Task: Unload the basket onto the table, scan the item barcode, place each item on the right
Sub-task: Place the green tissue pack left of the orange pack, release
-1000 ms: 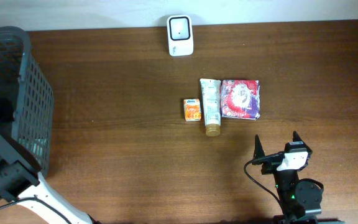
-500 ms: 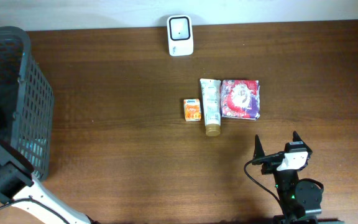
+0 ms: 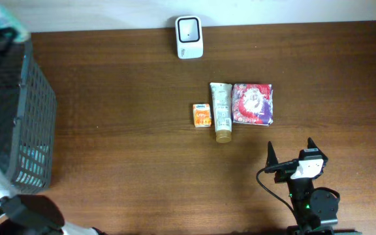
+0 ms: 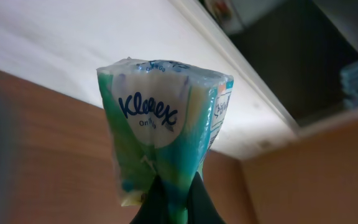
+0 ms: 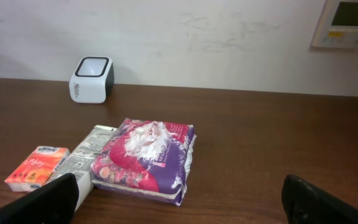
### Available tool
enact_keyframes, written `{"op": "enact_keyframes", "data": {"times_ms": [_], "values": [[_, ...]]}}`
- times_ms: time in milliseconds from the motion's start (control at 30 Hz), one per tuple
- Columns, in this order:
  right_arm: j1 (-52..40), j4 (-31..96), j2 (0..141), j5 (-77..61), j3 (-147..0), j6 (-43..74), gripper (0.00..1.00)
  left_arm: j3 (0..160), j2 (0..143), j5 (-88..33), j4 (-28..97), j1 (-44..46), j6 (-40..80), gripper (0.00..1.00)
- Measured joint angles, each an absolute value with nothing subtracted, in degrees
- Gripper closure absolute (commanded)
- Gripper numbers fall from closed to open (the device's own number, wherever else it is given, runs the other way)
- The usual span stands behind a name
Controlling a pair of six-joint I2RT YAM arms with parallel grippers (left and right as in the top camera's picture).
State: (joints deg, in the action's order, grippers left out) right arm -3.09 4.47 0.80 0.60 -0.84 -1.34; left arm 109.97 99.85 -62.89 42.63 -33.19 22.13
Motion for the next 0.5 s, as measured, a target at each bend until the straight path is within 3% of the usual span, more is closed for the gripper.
{"op": "enact_keyframes", "data": {"times_ms": [100,200,300,400,500], "values": [[-3.1,4.5,0.8,0.6,-0.8,-1.3,0.01,110.0,99.9,-62.0,45.4,-18.6,20.1,1.0],[-3.1,4.5,0.8,0.6,-0.8,-1.3,0.01,109.7,100.3,-31.7,58.5,5.0,17.5,1.0],[-3.1,4.4,0.8,0.6,-0.8,-1.3,0.01,109.7,105.3,-7.0,63.6,21.2,18.2,1.0],[-3.1,4.4,0.8,0.6,-0.8,-1.3,0.01,109.7,115.0,1.7,63.5,29.6,23.8,1.0],[-3.1,4.4,0.8,0.6,-0.8,-1.3,0.01,109.5,124.0,4.1,62.5,32.2,26.3,1.0]]}}
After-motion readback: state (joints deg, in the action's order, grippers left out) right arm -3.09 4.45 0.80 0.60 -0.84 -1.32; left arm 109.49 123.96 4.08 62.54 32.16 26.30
